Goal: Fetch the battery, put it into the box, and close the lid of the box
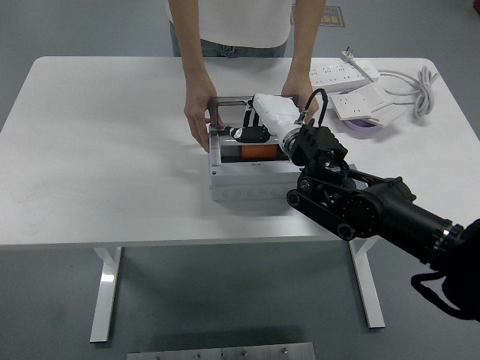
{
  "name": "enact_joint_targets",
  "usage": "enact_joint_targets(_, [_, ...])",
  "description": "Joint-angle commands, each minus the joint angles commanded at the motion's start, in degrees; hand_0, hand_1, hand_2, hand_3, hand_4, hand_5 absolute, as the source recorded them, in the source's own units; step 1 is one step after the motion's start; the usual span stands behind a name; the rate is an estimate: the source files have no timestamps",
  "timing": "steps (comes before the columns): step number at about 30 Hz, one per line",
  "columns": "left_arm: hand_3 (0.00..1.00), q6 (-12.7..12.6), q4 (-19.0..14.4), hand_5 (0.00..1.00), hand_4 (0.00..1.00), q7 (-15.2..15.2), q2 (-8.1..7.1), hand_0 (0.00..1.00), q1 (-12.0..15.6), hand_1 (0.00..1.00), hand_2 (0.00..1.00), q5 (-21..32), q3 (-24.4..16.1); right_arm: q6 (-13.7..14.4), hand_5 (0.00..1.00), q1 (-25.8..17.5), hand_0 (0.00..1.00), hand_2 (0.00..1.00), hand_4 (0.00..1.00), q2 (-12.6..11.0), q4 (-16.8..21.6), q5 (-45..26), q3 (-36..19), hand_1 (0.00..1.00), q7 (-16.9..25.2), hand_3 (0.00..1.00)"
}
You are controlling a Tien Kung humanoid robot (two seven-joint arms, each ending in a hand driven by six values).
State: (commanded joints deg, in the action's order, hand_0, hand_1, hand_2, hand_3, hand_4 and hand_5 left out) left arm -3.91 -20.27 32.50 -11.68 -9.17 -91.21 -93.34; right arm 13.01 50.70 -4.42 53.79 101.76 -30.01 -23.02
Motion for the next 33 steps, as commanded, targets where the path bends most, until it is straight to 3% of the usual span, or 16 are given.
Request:
enact_joint_targets(11, [0.595, -0.2, -0.2, 0.181, 0.686, 0.3, -0.17, 0.559, 0.1, 0.721, 0.654, 0.5, 0.3, -2.9, 0.416, 3.8, 0.084, 0.274, 0.604, -0.8, 2.7, -0.4, -1.6, 0.224, -2.1, 0.294])
enact_joint_targets(22, [0.595, 0.3, -0.2, 0.182, 0.686, 0.4, -0.27, 0.559, -0.5, 0.721, 0.653, -0.5, -0.2, 0.8, 0.416, 7.2, 0.083, 0.270, 0.611, -0.3, -2.5, -2.8, -0.5, 0.220, 2.5, 0.294])
enact_joint_targets(31, [0.595, 0.6, -0.2, 0.181, 0.686, 0.4, -0.32, 0.559, -1.1, 0.721, 0.653, -1.1, -0.5, 1.0, 0.412, 9.2, 0.110, 0.283, 0.623, 0.2, -6.6, -5.5, 0.7, 0.236, 4.7, 0.319])
enact_joint_targets(32, [0.595, 0.6, -0.2, 0.180, 0.686, 0.4, -0.33, 0.559, -1.1, 0.720, 0.654, -1.1, -0.5, 1.0, 0.767, 9.3, 0.420, 0.455, 0.943, 0.3, -6.9, -5.7, 0.9, 0.378, 4.8, 0.486])
enact_joint_targets(33, [0.595, 0.6, -0.2, 0.180, 0.686, 0.4, -0.34, 0.559, -1.1, 0.720, 0.654, -1.1, -0.5, 1.0, 0.767, 9.4, 0.420, 0.455, 0.943, 0.3, -7.2, -6.0, 1.0, 0.378, 4.9, 0.486])
